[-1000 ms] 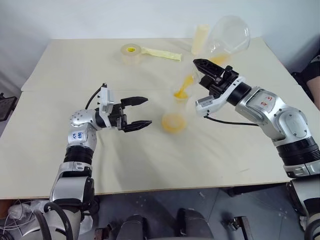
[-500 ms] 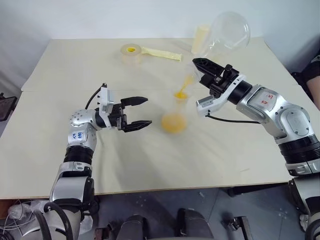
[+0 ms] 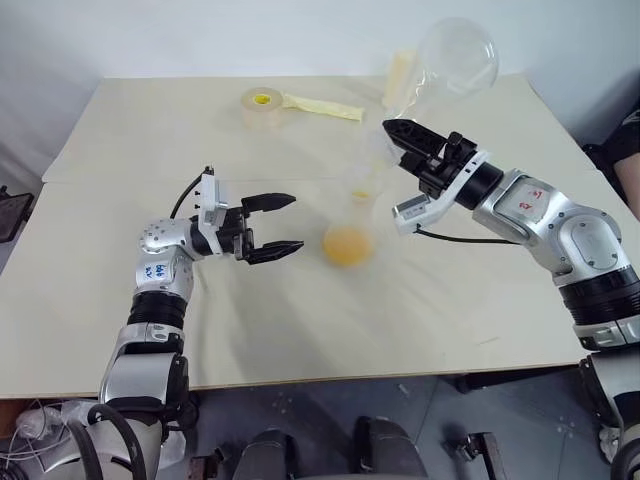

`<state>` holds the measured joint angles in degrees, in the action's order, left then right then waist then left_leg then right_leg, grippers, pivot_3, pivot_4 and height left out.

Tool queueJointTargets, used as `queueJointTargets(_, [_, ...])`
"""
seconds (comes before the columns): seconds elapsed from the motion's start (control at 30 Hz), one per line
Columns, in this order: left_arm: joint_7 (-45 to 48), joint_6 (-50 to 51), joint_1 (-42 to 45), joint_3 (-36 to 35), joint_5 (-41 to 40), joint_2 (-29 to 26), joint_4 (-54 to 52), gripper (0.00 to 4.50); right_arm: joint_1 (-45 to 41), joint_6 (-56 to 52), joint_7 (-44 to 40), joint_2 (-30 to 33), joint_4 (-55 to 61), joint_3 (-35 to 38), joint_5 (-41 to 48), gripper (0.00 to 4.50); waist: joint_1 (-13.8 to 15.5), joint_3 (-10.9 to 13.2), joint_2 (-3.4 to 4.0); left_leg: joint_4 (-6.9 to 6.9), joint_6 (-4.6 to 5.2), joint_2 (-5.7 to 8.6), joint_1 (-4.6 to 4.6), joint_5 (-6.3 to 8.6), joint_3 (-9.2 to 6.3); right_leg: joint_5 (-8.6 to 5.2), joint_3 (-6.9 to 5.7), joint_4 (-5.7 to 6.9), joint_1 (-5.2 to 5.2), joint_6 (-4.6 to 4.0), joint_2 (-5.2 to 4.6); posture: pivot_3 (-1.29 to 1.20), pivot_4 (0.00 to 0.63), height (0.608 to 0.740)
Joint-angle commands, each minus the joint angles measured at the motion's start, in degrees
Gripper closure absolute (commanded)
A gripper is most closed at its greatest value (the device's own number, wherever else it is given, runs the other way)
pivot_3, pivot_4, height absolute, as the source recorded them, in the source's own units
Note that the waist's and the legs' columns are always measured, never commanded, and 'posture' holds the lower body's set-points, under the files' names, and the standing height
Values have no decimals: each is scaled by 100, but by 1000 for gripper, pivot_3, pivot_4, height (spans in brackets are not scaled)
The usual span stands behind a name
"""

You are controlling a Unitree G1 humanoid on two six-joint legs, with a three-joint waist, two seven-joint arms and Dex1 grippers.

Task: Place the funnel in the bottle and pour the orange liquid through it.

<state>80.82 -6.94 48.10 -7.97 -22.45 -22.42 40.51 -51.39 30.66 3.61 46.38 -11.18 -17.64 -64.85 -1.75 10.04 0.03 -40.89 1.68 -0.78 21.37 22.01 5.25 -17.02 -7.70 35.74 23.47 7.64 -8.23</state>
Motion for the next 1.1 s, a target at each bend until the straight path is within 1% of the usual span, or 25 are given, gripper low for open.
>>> queueJointTargets(0.03, [-13, -55, 131, -53, -94, -22, -103, 0, -191, 23, 232, 136, 95, 77, 0, 2055, 0, 0, 0, 0, 0, 0, 0, 0, 0, 0, 0, 0, 0, 0, 0, 0, 150, 740])
queueJointTargets(0.2, [-11, -76, 149, -58, -84, -35, -66, 0, -223, 47, 309, 123, 77, 66, -57, 2055, 0, 0, 0, 0, 0, 0, 0, 0, 0, 0, 0, 0, 0, 0, 0, 0, 150, 740])
queueJointTargets(0.33, [-22, -96, 167, -65, -76, -37, -28, 0, -181, -32, 248, 54, 61, 125, 63, 2055, 0, 0, 0, 0, 0, 0, 0, 0, 0, 0, 0, 0, 0, 0, 0, 0, 150, 740])
queueJointTargets(0.43, [-189, -148, 226, -70, 3, -35, 95, 0, 14, -153, 56, -106, 90, 272, 501, 2055, -2, 0, 0, 0, 0, 0, 0, 0, 0, 0, 0, 0, 0, 0, 0, 0, 150, 740])
queueJointTargets(0.57, [-274, -55, 263, -60, 3, -76, 116, 0, 421, -572, -643, -478, 275, 664, 1765, 2055, 7, 0, 0, -1, 0, 2, 1, 0, -3, 0, -3, 1, -1, 0, 0, 0, 150, 740])
queueJointTargets(0.63, [-324, 16, 265, -39, 23, -110, 105, 0, 543, -817, -832, -661, 426, 861, 2209, 2055, 6, 0, 0, -1, 0, 3, 1, 0, -3, 0, -3, 1, -2, 0, -1, 0, 150, 740])
queueJointTargets(0.77, [-406, 179, 237, 46, 112, -193, 42, 0, 759, -1938, -1360, -1360, 761, 1530, 3578, 2055, -12, 0, 0, -1, 1, 1, 1, 0, -4, 0, -6, 2, 0, 0, -1, 0, 150, 740])
queueJointTargets(0.83, [-412, 286, 262, 49, 99, -210, 20, 0, 730, -2974, -1480, -1798, 898, 2166, 4419, 2055, 3, 0, 0, -3, 1, 1, 1, 0, -6, 0, -8, 7, 0, 0, 0, 0, 150, 740])
queueJointTargets(0.9, [-463, 380, 276, 40, 94, -219, -9, 0, 701, -3828, -1681, -2034, 1005, 2583, 5020, 2055, 23, 0, 0, -7, 1, 4, 1, 0, -15, 0, -7, 14, -3, 0, -1, 0, 150, 740])
queueJointTargets(0.97, [-557, 546, 274, 52, 103, -240, -79, 0, 717, -4565, -1930, -2207, 1026, 3154, 5937, 2055, 31, 0, 0, -9, 1, 7, 2, 0, -25, 0, -6, 15, -8, 0, -2, 0, 150, 740])
queueJointTargets(1.0, [-604, 671, 271, 60, 98, -251, -117, 0, 755, -4660, -1934, -2223, 968, 3419, 6240, 2055, 30, 0, 0, -9, 1, 9, 2, 0, -29, 0, -6, 16, -10, 0, -2, 0, 150, 740])
queueJointTargets(1.1, [-747, 1042, 269, 85, 85, -275, -214, 0, 890, -4876, -1907, -2203, 847, 3901, 6806, 2055, 16, 0, 0, -5, 1, 10, 1, 0, -28, 0, -6, 16, -8, 0, -3, 0, 150, 740])
